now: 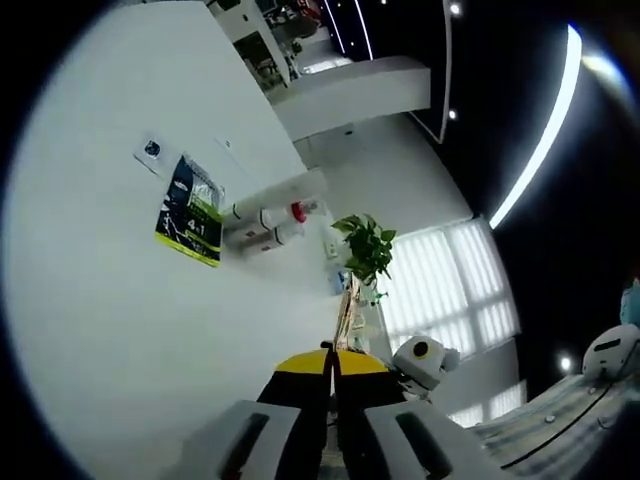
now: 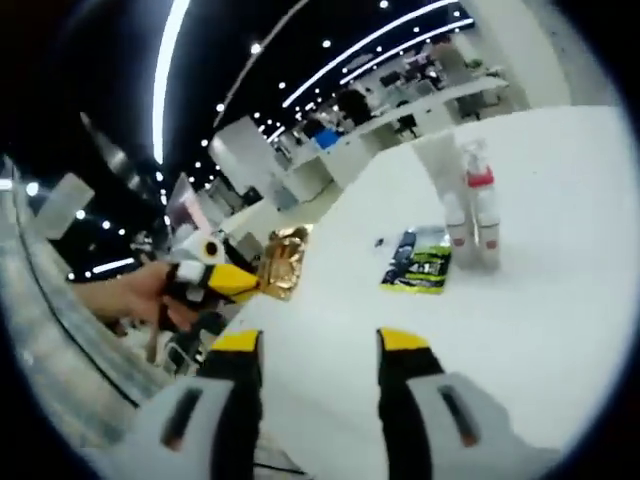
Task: Arrange the skincare products in the storage area until every visible bottle or jar stands upright without overlapping.
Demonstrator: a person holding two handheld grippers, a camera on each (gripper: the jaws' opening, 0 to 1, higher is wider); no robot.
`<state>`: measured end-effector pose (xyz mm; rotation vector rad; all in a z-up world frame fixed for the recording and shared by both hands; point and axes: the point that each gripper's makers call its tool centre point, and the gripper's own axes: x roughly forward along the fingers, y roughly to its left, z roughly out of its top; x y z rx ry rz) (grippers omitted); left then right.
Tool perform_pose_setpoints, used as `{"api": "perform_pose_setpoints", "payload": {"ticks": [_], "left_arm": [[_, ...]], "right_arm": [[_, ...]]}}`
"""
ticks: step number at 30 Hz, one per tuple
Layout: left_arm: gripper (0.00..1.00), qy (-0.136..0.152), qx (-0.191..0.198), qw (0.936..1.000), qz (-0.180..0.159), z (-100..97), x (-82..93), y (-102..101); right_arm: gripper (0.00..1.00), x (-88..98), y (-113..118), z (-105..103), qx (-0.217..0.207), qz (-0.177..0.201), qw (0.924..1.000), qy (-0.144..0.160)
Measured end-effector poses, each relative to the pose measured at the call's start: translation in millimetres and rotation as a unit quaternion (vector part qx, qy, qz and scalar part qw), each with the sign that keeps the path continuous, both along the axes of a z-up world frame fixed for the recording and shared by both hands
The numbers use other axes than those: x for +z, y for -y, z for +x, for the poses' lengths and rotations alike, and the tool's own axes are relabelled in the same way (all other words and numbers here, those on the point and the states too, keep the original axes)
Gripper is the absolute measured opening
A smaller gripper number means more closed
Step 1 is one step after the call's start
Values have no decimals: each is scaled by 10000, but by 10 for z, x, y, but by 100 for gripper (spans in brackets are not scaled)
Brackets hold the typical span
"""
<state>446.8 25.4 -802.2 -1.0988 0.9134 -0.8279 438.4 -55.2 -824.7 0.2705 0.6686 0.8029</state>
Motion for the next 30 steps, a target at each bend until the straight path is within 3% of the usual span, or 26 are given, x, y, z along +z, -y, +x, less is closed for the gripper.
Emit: {"api": "perform_pose_setpoints", "payload": {"ticks": [6,17,19,30], "left_arm": [[0,-72,-39,9998,155,119,-119,-28],[0,-260,111,9988,404,503,-345,-297],[0,-312,200,9988,310,587,-361,-317],[1,-484,227,9971,538,893,-568,-449]], "right_arm": [[56,-63,132,-7,-231,-231,9994,67],[59,-137,428,-38,-768,-389,9963,38],[59,-153,450,-42,-820,-412,9958,21],[60,-171,507,-38,-1076,-442,9932,-105]]}}
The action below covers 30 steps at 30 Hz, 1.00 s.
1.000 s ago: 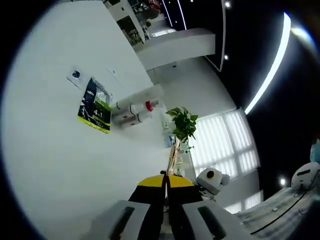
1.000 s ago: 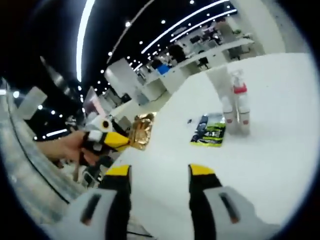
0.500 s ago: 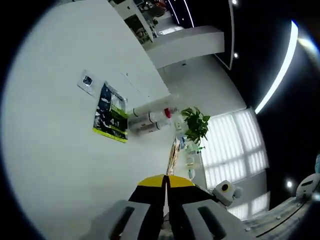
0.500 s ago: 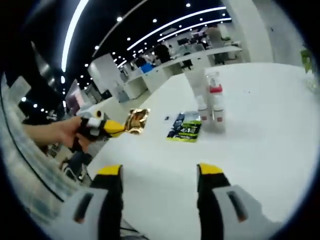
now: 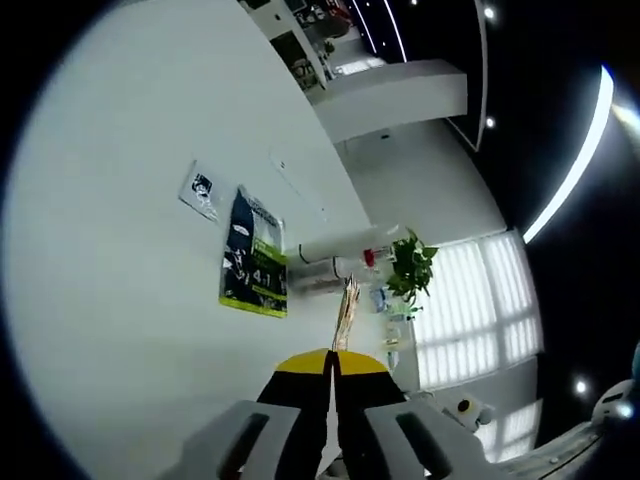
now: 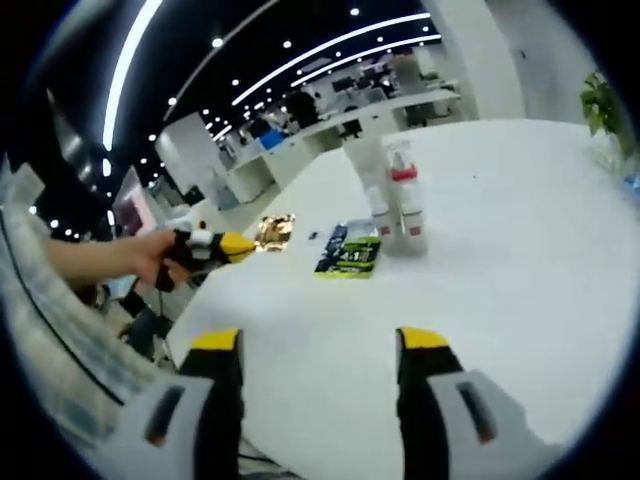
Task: Arrange the skincare products in the storage area until every visible bottle or jar stands upright without overlapping.
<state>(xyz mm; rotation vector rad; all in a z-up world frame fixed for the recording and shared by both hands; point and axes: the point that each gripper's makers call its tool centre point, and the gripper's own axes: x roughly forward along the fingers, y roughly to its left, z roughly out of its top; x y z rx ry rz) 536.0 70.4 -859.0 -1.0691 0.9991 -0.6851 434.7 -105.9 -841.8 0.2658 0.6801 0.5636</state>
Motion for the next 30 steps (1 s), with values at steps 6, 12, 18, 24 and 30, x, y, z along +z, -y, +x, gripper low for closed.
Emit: {"api": "perform_pose_setpoints", "payload": {"ticks": [6,12,18,24,30], "left_arm": [[1,-155,101,9997,145,154,-169,-186],[1,-284,129,9991,300,331,-346,-341],[1,-356,-1,9980,521,326,-480,-417],[1,-472,102,9975,516,365,-542,-442],[1,-683,101,9963,520,360,-654,-389]], "right_arm": [[60,-11,8,-15,-86,-78,9999,-35],[60,5,29,-6,-239,-98,9997,-44],[60,5,54,4,-378,-147,9992,-41],[64,-84,-61,-98,-235,-267,9992,-181],[64,-112,-117,-170,-128,-286,9991,-286]]}}
